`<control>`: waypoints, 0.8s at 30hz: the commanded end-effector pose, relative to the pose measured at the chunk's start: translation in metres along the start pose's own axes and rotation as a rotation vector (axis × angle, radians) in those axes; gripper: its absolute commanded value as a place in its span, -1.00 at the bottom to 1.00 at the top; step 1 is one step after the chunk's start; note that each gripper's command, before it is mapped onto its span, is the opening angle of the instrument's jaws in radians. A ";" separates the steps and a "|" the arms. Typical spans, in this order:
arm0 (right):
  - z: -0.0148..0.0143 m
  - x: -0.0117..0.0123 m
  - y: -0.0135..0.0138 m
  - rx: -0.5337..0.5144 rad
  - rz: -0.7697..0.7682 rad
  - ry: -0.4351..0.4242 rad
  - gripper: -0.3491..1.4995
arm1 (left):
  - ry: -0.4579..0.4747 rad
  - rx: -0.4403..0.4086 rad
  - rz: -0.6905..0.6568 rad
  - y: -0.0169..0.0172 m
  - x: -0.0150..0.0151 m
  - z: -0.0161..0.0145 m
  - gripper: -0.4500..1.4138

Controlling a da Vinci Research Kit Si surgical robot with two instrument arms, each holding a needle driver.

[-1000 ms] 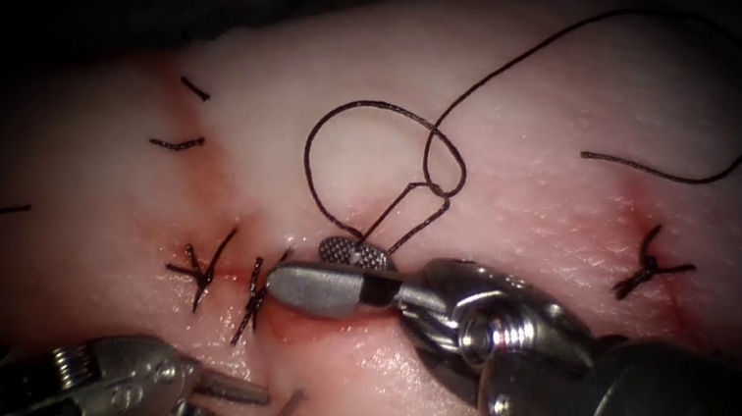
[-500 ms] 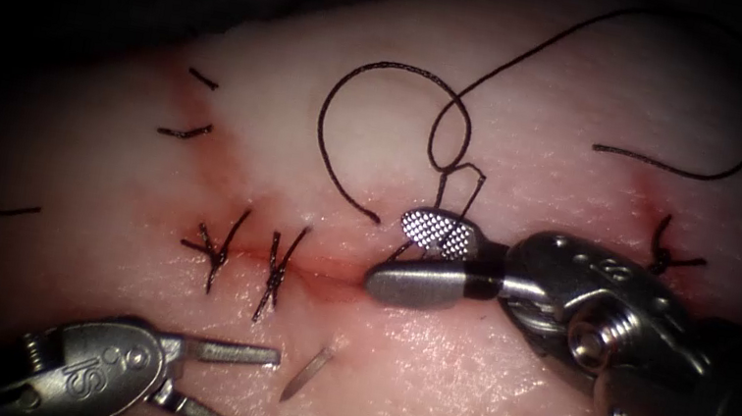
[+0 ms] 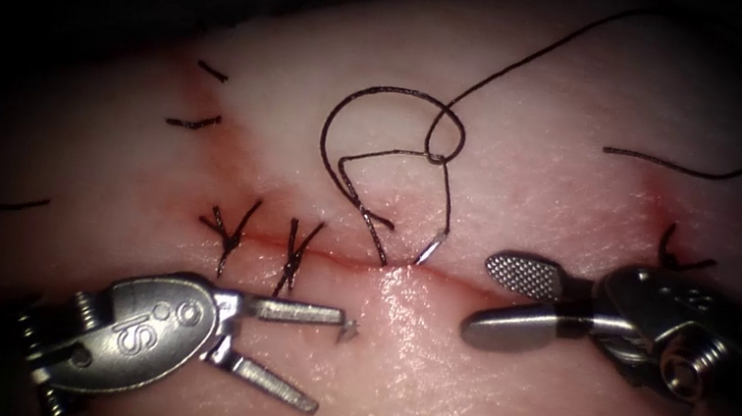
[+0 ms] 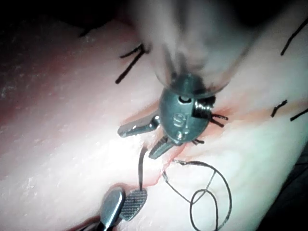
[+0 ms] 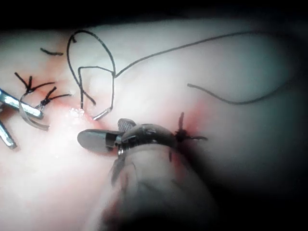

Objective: Wound Closure
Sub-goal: Pull needle the rest of the way through skin with left grasper

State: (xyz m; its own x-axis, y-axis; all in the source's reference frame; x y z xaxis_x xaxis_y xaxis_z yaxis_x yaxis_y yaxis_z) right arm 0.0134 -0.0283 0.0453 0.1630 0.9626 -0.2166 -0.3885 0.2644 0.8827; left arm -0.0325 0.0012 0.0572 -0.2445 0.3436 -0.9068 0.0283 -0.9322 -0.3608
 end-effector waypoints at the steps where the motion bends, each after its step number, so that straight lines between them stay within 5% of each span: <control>1: 0.0011 0.0001 0.0005 -0.003 -0.010 -0.009 0.80 | 0.000 0.002 0.002 -0.0010 0.0000 0.0004 -0.17; 13: 0.0017 -0.0016 0.0014 -0.009 -0.005 -0.017 0.73 | -0.002 0.010 -0.009 -0.0020 0.0007 0.0019 -0.21; 24: 0.0021 -0.0018 0.0004 -0.006 -0.004 -0.016 0.67 | -0.009 -0.218 -0.075 -0.0036 0.0008 0.0035 -0.30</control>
State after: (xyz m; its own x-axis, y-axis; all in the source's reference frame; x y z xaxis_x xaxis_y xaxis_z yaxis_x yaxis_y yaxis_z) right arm 0.0136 -0.0309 0.0467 0.1815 0.9610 -0.2089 -0.3969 0.2659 0.8785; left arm -0.0356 0.0036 0.0583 -0.2709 0.4247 -0.8638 0.2282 -0.8435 -0.4863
